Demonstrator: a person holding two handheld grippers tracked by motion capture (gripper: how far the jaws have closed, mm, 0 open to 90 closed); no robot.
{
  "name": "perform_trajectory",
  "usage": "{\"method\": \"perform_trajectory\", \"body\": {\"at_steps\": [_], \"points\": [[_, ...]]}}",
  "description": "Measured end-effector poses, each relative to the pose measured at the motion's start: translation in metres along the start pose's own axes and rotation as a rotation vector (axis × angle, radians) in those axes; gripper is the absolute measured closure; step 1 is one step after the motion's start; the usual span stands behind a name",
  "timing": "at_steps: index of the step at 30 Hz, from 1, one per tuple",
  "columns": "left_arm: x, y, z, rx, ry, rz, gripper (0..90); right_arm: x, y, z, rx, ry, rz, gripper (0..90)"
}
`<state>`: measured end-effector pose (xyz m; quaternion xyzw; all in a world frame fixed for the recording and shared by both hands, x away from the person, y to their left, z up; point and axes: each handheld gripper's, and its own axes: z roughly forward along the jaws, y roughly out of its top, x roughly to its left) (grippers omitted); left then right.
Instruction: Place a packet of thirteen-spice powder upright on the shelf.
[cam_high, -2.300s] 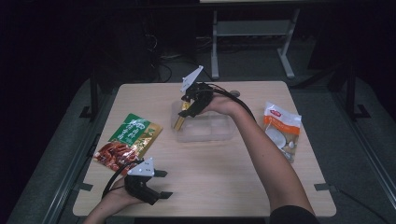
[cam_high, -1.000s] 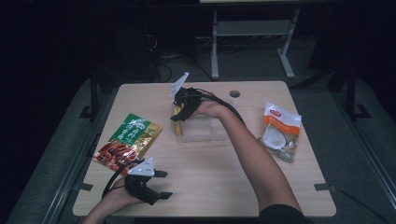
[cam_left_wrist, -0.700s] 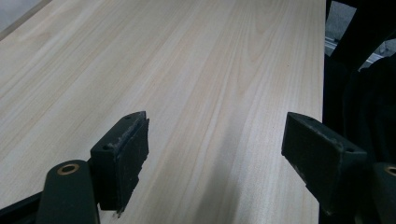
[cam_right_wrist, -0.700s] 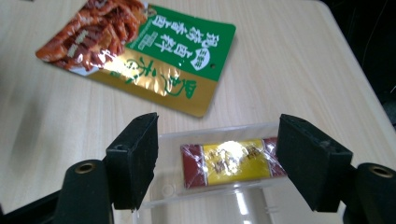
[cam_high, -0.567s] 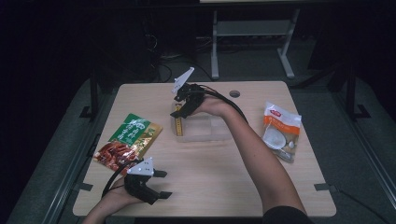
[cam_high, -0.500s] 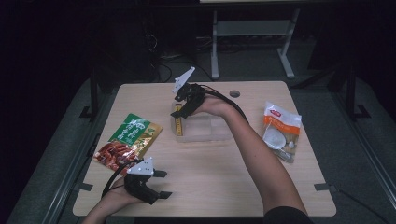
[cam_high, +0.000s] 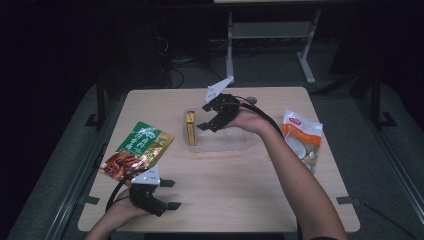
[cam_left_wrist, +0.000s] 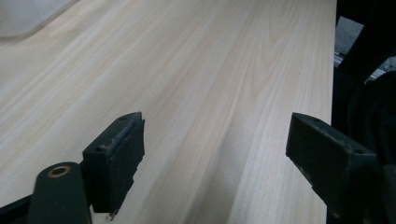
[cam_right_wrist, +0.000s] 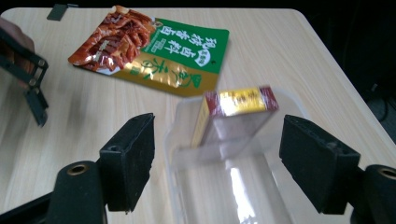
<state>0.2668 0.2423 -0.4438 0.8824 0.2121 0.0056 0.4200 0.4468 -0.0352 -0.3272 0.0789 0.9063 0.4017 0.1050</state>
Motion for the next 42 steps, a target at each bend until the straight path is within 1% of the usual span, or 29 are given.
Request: {"method": "perform_trajectory", "body": {"at_steps": [1,3,4,5,6,7,8,9,11,13,15,17,18,19,20,21,23,24,25,26,27,30,32,33,35,38,39,40,42], "points": [[0.001,0.002,-0.001,-0.013,0.005,-0.01,15.8,0.004,-0.008,-0.007,-0.001,-0.02,0.023,25.9],[0.002,0.004,-0.002,-0.018,0.007,-0.016,15.5,0.01,-0.016,-0.015,0.001,-0.033,0.065,25.2],[0.003,0.005,-0.003,-0.014,0.016,-0.008,15.4,0.013,-0.021,-0.018,-0.003,-0.042,0.073,25.1],[0.003,0.005,-0.003,-0.01,0.023,-0.004,15.2,0.016,-0.026,-0.021,-0.011,-0.049,0.094,25.2],[0.004,0.006,-0.003,-0.007,0.026,0.003,14.9,0.017,-0.031,-0.024,-0.017,-0.054,0.086,25.0],[0.005,0.007,-0.003,-0.007,0.029,0.002,14.9,0.02,-0.035,-0.027,-0.019,-0.054,0.106,25.0],[0.005,0.007,-0.003,-0.007,0.029,0.002,14.9,0.02,-0.035,-0.027,-0.019,-0.054,0.106,25.0],[0.007,0.009,-0.004,-0.016,0.029,-0.008,14.9,0.027,-0.042,-0.032,-0.021,-0.058,0.14,24.9],[0.009,0.01,-0.005,-0.017,0.043,-0.001,14.9,0.034,-0.05,-0.036,-0.017,-0.059,0.143,24.4],[0.012,0.01,-0.005,-0.015,0.045,0.004,15.0,0.041,-0.055,-0.04,-0.022,-0.07,0.172,23.9],[0.014,0.01,-0.005,-0.013,0.051,0.008,15.2,0.045,-0.064,-0.042,-0.037,-0.067,0.21,23.9],[0.016,0.011,-0.005,-0.016,0.058,0.014,15.6,0.051,-0.072,-0.043,-0.048,-0.081,0.239,23.9],[0.016,0.011,-0.005,-0.016,0.058,0.014,15.6,0.051,-0.072,-0.043,-0.048,-0.081,0.239,23.9],[0.017,0.012,-0.006,-0.015,0.068,0.014,15.7,0.056,-0.081,-0.044,-0.047,-0.094,0.246,23.9],[0.017,0.012,-0.006,-0.019,0.072,0.018,15.7,0.059,-0.085,-0.045,-0.048,-0.1,0.249,23.9],[0.017,0.013,-0.007,-0.022,0.073,0.011,15.7,0.062,-0.09,-0.045,-0.048,-0.113,0.252,23.7],[0.018,0.014,-0.007,-0.026,0.079,0.008,15.9,0.068,-0.097,-0.047,-0.053,-0.123,0.275,23.6],[0.018,0.014,-0.007,-0.026,0.079,0.008,15.9,0.068,-0.097,-0.047,-0.053,-0.123,0.275,23.6],[0.018,0.014,-0.007,-0.027,0.088,0.011,16.1,0.073,-0.103,-0.049,-0.046,-0.137,0.293,22.6],[0.018,0.013,-0.008,-0.026,0.091,0.012,16.2,0.076,-0.108,-0.05,-0.056,-0.14,0.304,22.6],[0.018,0.013,-0.008,-0.027,0.091,0.007,16.4,0.08,-0.112,-0.051,-0.049,-0.137,0.321,22.1],[0.017,0.01,-0.007,-0.02,0.09,0.003,18.4,0.089,-0.126,-0.052,-0.043,-0.132,0.344,21.9],[0.017,0.009,-0.006,-0.013,0.091,0.009,18.6,0.096,-0.135,-0.051,-0.025,-0.135,0.361,20.4],[0.015,0.008,-0.005,-0.001,0.098,0.008,18.7,0.1,-0.139,-0.052,-0.023,-0.147,0.364,20.4],[0.014,0.007,-0.005,0.002,0.095,0.004,18.8,0.106,-0.146,-0.053,-0.019,-0.15,0.372,20.0],[0.013,0.007,-0.005,0.005,0.096,0.0,19.0,0.111,-0.152,-0.056,-0.018,-0.155,0.385,19.8],[0.013,0.007,-0.005,0.006,0.097,-0.002,19.0,0.115,-0.155,-0.057,-0.018,-0.16,0.397,19.9],[0.013,0.007,-0.005,0.002,0.096,-0.001,19.2,0.121,-0.161,-0.061,-0.028,-0.152,0.413,19.7],[0.014,0.007,-0.006,0.012,0.1,0.001,19.1,0.124,-0.164,-0.063,-0.027,-0.152,0.412,19.6]]}}
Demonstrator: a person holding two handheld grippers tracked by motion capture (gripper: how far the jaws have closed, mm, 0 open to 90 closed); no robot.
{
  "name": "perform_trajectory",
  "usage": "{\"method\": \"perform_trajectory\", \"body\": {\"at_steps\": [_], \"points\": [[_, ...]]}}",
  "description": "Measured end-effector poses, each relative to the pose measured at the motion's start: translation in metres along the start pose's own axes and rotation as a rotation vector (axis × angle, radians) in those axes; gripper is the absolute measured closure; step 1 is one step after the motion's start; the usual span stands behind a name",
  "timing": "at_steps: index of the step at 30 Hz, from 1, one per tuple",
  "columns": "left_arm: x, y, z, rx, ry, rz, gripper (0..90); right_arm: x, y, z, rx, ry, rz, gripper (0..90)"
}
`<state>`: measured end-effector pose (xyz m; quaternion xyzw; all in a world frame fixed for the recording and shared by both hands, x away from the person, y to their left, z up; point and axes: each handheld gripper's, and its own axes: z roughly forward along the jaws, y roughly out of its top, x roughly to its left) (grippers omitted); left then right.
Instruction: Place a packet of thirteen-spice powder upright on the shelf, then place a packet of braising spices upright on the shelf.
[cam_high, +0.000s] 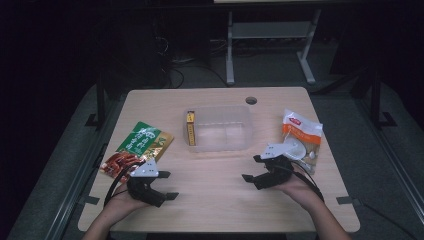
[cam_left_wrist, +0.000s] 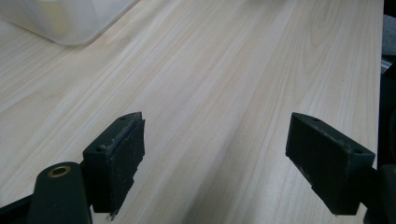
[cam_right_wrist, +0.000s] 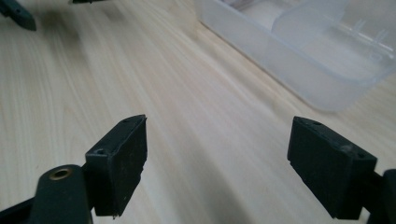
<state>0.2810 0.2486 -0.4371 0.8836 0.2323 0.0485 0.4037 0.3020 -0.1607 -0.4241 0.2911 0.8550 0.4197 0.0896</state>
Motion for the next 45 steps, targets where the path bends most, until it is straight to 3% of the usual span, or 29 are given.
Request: {"method": "perform_trajectory", "body": {"at_steps": [5,7,15,18,23,24,26,32,41,45], "points": [[0.003,0.0,-0.004,-0.002,0.022,-0.025,18.6,0.005,-0.023,-0.012,-0.019,-0.01,0.04,19.4],[0.008,0.001,-0.009,-0.014,0.045,-0.06,18.1,0.005,-0.03,-0.017,-0.023,-0.016,0.056,19.4],[0.02,0.003,-0.024,-0.025,0.106,-0.106,15.2,0.002,-0.044,-0.028,-0.02,-0.033,0.104,17.6],[0.023,0.004,-0.029,-0.026,0.129,-0.111,15.2,0.001,-0.047,-0.028,-0.01,-0.034,0.099,17.3],[0.042,0.0,-0.045,-0.032,0.225,-0.147,15.5,-0.001,-0.048,-0.026,-0.003,-0.04,0.106,17.2],[0.042,0.0,-0.045,-0.032,0.225,-0.147,15.5,-0.001,-0.048,-0.026,-0.003,-0.04,0.106,17.2],[0.053,-0.004,-0.055,-0.037,0.281,-0.177,15.5,-0.001,-0.049,-0.025,0.006,-0.046,0.096,17.2],[0.073,-0.012,-0.07,-0.055,0.382,-0.233,15.5,0.0,-0.048,-0.023,0.004,-0.037,0.1,16.4],[0.1,-0.018,-0.074,-0.039,0.483,-0.277,15.8,0.004,-0.046,-0.02,0.041,0.005,0.083,13.5],[0.112,-0.028,-0.073,-0.013,0.488,-0.298,15.8,0.004,-0.046,-0.018,0.051,0.01,0.07,13.5]]}}
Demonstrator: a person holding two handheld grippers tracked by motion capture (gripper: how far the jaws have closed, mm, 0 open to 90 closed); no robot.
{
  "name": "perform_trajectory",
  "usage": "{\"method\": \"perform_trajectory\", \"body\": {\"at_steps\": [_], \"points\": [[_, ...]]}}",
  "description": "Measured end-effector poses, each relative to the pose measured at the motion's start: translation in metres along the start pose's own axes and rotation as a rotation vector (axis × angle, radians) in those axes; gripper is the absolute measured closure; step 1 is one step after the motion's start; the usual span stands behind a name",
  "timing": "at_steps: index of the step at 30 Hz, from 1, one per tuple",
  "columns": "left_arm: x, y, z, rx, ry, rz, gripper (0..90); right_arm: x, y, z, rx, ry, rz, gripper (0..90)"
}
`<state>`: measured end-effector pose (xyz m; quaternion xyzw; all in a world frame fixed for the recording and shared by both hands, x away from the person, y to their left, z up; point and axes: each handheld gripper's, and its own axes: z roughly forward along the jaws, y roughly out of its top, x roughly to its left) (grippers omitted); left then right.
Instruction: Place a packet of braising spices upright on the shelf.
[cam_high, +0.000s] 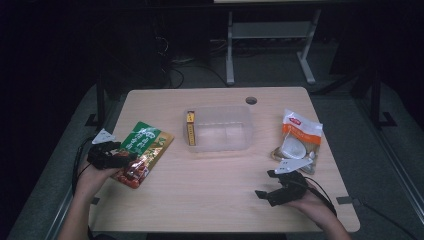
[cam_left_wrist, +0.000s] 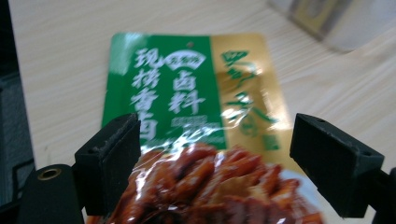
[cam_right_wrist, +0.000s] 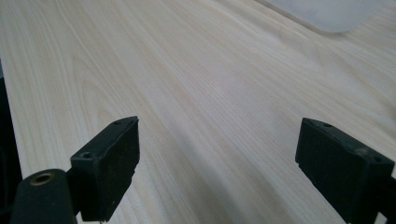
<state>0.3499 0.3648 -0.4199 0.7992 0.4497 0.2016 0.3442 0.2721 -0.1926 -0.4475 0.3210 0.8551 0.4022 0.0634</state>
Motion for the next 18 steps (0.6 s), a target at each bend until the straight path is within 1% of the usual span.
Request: {"method": "perform_trajectory", "body": {"at_steps": [2,3,4,5,6,7,8,9,10,12,13,14,15,16,18], "points": [[0.007,-0.003,0.004,0.017,0.006,-0.014,15.8,-0.001,0.0,0.0,-0.002,0.002,0.012,13.5],[0.014,-0.006,0.008,0.038,0.016,-0.028,15.8,-0.001,-0.001,-0.001,-0.003,0.002,0.015,13.5],[0.018,-0.008,0.01,0.041,0.023,-0.039,15.9,-0.003,-0.001,0.0,-0.007,-0.004,0.007,13.5],[0.018,-0.008,0.01,0.041,0.023,-0.039,16.2,-0.003,-0.001,0.0,-0.004,-0.005,0.013,13.5],[0.024,-0.01,0.015,0.043,0.031,-0.06,17.5,-0.003,-0.001,0.0,0.0,-0.004,0.016,13.5],[0.024,-0.01,0.015,0.043,0.031,-0.06,18.6,-0.003,-0.001,0.0,0.0,-0.004,0.016,13.5],[0.029,-0.011,0.019,0.05,0.036,-0.075,18.7,-0.004,-0.001,0.0,-0.001,-0.003,0.017,13.6],[0.031,-0.012,0.021,0.052,0.036,-0.079,19.2,-0.003,-0.001,0.0,0.001,-0.003,0.017,13.6],[0.032,-0.012,0.023,0.05,0.038,-0.083,20.9,-0.004,-0.002,0.0,0.001,-0.007,0.011,13.7],[0.035,-0.012,0.024,0.041,0.044,-0.087,28.9,-0.003,-0.001,0.0,0.005,-0.008,0.009,13.8],[0.035,-0.012,0.024,0.041,0.044,-0.087,33.2,-0.003,-0.002,0.001,0.006,-0.007,0.009,13.8],[0.037,-0.013,0.025,0.034,0.036,-0.093,35.4,-0.003,-0.002,0.001,0.008,-0.006,0.007,13.8],[0.038,-0.014,0.026,0.046,0.036,-0.091,35.4,-0.003,-0.002,0.001,0.008,-0.005,0.005,13.8],[0.039,-0.015,0.028,0.055,0.045,-0.09,34.1,-0.003,-0.002,0.001,0.011,-0.004,0.006,13.8],[0.041,-0.018,0.029,0.067,0.06,-0.093,29.9,-0.003,-0.002,0.001,0.015,-0.005,0.009,13.9]]}}
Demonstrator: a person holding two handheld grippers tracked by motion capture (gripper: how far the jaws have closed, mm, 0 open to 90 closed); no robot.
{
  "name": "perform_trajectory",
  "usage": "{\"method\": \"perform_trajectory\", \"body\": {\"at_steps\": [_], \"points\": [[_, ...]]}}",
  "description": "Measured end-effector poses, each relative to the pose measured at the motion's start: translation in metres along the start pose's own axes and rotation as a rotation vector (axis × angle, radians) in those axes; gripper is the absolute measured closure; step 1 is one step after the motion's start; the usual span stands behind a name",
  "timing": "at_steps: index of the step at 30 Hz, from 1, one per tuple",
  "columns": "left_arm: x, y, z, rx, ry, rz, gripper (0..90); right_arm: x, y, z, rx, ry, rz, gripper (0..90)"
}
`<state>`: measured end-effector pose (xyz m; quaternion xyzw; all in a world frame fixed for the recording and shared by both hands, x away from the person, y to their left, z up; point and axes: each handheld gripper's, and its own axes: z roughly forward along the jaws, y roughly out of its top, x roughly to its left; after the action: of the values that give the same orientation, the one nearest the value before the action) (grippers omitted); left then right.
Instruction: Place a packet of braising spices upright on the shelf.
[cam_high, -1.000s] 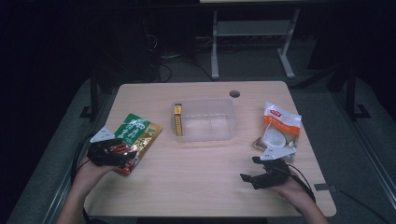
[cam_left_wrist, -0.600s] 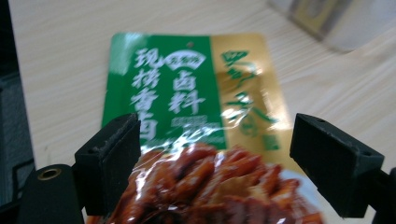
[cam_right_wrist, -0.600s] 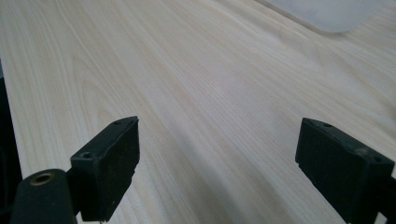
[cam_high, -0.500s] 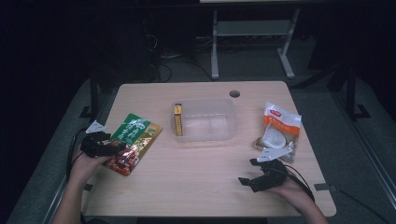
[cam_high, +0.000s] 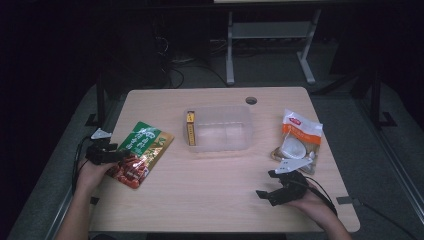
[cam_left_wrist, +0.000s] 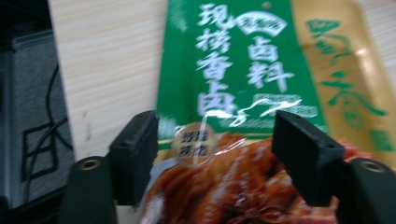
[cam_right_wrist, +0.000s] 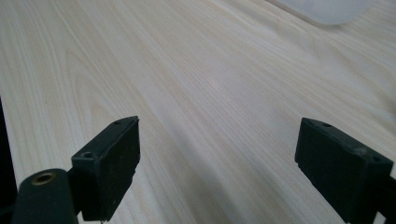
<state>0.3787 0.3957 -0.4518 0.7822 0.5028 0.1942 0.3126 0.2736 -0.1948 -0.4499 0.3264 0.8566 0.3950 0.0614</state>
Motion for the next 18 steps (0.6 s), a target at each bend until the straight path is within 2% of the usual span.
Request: {"method": "perform_trajectory", "body": {"at_steps": [4,5,16,18], "points": [[0.003,-0.004,0.0,0.013,0.006,-0.003,23.3,0.0,0.0,0.0,0.008,-0.001,-0.006,14.0],[0.005,-0.007,0.001,0.024,-0.007,-0.013,22.5,-0.001,0.0,0.001,0.01,-0.004,-0.013,14.1],[0.003,-0.016,0.001,0.018,-0.064,-0.042,19.9,0.001,-0.001,0.002,0.031,-0.005,-0.019,14.1],[0.003,-0.017,0.001,0.009,-0.063,-0.036,19.4,0.001,-0.001,0.002,0.032,-0.007,-0.023,14.2]]}}
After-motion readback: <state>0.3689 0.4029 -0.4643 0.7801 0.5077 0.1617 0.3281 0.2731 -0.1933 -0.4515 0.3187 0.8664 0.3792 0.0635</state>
